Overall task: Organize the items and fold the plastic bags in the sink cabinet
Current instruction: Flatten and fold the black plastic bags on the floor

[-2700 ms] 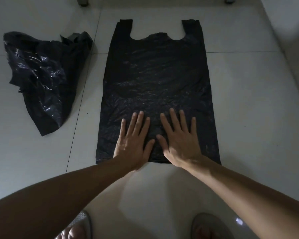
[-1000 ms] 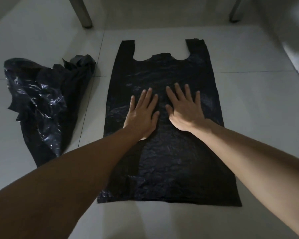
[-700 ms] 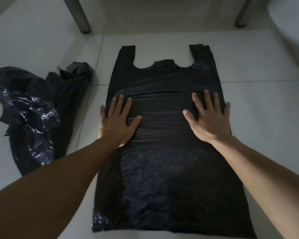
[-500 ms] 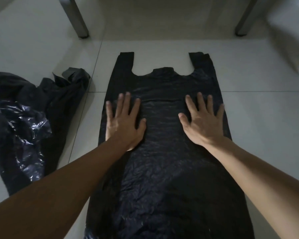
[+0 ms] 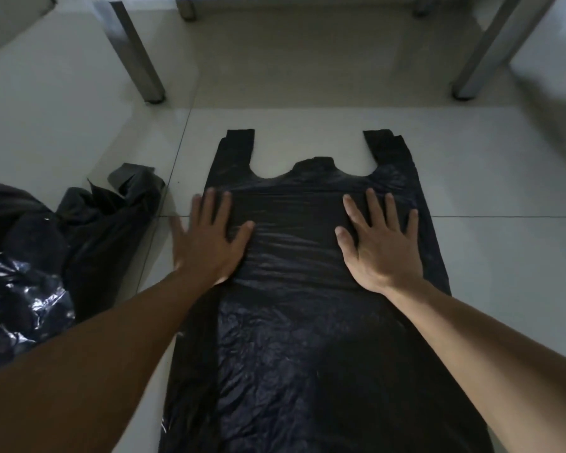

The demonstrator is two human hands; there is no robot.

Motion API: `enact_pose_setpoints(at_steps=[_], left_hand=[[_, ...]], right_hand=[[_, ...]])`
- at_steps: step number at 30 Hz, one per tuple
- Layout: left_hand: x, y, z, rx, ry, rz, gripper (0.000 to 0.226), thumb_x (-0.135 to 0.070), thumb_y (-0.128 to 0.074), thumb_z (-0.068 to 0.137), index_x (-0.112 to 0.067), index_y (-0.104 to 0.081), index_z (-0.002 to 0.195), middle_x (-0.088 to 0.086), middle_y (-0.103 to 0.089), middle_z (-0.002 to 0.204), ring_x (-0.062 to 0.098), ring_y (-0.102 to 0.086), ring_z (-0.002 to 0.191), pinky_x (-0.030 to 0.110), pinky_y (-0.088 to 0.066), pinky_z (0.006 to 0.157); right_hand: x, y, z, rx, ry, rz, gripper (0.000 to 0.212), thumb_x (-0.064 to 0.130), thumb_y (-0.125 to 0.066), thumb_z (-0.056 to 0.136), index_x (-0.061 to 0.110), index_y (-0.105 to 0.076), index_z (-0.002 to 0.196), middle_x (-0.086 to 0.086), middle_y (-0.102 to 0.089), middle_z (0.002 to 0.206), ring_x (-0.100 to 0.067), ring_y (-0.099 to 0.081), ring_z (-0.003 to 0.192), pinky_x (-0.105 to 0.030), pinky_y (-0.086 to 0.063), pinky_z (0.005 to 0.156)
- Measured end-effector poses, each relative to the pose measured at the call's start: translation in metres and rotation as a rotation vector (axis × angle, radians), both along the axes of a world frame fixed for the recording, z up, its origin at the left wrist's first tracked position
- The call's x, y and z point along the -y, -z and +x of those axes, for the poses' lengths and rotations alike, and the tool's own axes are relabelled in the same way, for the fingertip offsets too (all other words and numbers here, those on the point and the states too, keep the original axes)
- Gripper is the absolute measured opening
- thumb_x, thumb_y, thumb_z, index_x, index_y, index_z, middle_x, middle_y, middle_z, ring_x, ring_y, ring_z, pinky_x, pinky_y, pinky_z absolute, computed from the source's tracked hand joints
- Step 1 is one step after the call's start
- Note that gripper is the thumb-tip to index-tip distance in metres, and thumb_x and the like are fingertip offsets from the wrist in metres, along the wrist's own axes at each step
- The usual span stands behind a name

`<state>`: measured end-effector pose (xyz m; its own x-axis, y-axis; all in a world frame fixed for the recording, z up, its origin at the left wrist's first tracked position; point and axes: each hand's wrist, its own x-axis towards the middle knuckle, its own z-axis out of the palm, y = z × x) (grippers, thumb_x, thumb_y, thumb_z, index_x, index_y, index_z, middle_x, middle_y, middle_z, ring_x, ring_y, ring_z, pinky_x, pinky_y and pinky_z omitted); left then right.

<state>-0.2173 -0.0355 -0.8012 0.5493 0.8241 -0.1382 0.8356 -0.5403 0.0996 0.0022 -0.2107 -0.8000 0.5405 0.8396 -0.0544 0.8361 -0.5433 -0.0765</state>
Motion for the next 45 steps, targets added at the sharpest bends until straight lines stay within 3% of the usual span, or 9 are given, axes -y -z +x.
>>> enact_pose_setpoints(at_steps=[3, 8, 16, 23, 27, 30, 32, 37, 45], left_hand=[[-0.016, -0.003, -0.004, 0.099, -0.132, -0.06, 0.082, -0.07, -0.012, 0.089, -0.023, 0.007, 0.154, 0.005, 0.014, 0.161, 0.023, 0.014, 0.148, 0.056, -0.004, 0.118], [-0.015, 0.0, -0.007, 0.199, -0.067, 0.052, 0.075, -0.057, -0.023, 0.098, -0.013, -0.001, 0.154, 0.007, 0.001, 0.162, 0.021, 0.003, 0.149, 0.046, 0.002, 0.12], [-0.021, -0.003, -0.014, 0.437, -0.079, -0.117, 0.071, -0.033, -0.048, 0.097, -0.024, -0.008, 0.155, 0.001, -0.005, 0.162, 0.014, 0.003, 0.149, 0.037, 0.011, 0.118], [-0.022, -0.004, -0.016, 0.422, -0.032, -0.107, 0.062, -0.019, -0.041, 0.099, -0.022, -0.012, 0.154, 0.005, -0.006, 0.161, 0.019, 0.002, 0.149, 0.042, 0.01, 0.119], [-0.02, -0.001, -0.017, 0.31, 0.045, -0.052, 0.069, -0.047, -0.026, 0.091, -0.031, -0.001, 0.153, 0.004, 0.007, 0.161, 0.021, 0.009, 0.148, 0.052, 0.011, 0.117], [-0.017, 0.0, -0.012, 0.164, 0.125, 0.001, 0.081, -0.077, -0.007, 0.08, -0.041, 0.011, 0.15, -0.001, 0.026, 0.157, 0.02, 0.021, 0.145, 0.056, 0.015, 0.111], [-0.016, 0.001, -0.011, 0.105, 0.12, 0.017, 0.091, -0.087, -0.001, 0.072, -0.042, 0.011, 0.149, -0.003, 0.026, 0.158, 0.02, 0.021, 0.146, 0.06, 0.012, 0.112], [-0.015, 0.002, -0.01, 0.041, 0.096, 0.056, 0.098, -0.09, 0.001, 0.07, -0.035, 0.012, 0.151, -0.005, 0.019, 0.16, 0.018, 0.019, 0.147, 0.06, 0.011, 0.113], [-0.014, 0.001, -0.008, 0.042, 0.093, 0.057, 0.098, -0.09, 0.001, 0.071, -0.035, 0.013, 0.151, -0.005, 0.021, 0.159, 0.017, 0.019, 0.146, 0.06, 0.01, 0.114]], right_hand=[[0.0, 0.0, -0.001, 0.005, 0.002, -0.007, 0.064, 0.063, -0.001, 0.093, 0.041, 0.003, 0.153, -0.002, 0.001, 0.165, -0.03, 0.003, 0.151, -0.06, 0.0, 0.118], [-0.001, 0.0, 0.0, 0.013, 0.004, -0.028, 0.065, 0.064, 0.001, 0.092, 0.042, 0.008, 0.152, -0.002, 0.003, 0.164, -0.03, 0.005, 0.151, -0.06, 0.0, 0.118], [-0.001, -0.002, -0.009, -0.002, 0.006, -0.079, 0.073, 0.072, 0.006, 0.084, 0.042, 0.012, 0.151, -0.001, 0.008, 0.164, -0.031, 0.008, 0.15, -0.063, 0.002, 0.116], [-0.001, -0.005, -0.023, 0.005, 0.007, -0.107, 0.077, 0.075, 0.006, 0.083, 0.041, 0.011, 0.151, -0.003, 0.006, 0.164, -0.033, 0.007, 0.15, -0.064, 0.0, 0.116], [-0.012, -0.015, -0.024, 0.03, 0.012, -0.099, 0.08, 0.074, 0.005, 0.082, 0.037, 0.009, 0.153, -0.005, 0.006, 0.164, -0.035, 0.007, 0.15, -0.064, 0.001, 0.116], [-0.035, -0.02, -0.03, -0.016, -0.113, -0.054, 0.077, 0.073, 0.005, 0.084, 0.04, 0.008, 0.152, -0.003, 0.009, 0.164, -0.033, 0.008, 0.15, -0.062, 0.003, 0.117], [-0.045, -0.015, -0.031, -0.037, -0.215, -0.069, 0.074, 0.075, 0.004, 0.084, 0.043, 0.01, 0.151, 0.0, 0.012, 0.164, -0.028, 0.011, 0.15, -0.061, 0.004, 0.118], [-0.036, -0.008, 0.024, -0.029, -0.065, -0.068, 0.073, 0.077, 0.002, 0.086, 0.045, 0.009, 0.151, 0.004, 0.013, 0.163, -0.023, 0.012, 0.15, -0.058, 0.005, 0.118], [-0.025, -0.012, 0.076, -0.047, 0.147, -0.118, 0.085, 0.077, -0.006, 0.087, 0.028, 0.005, 0.155, 0.004, 0.01, 0.164, -0.021, 0.01, 0.15, -0.059, 0.001, 0.118]])
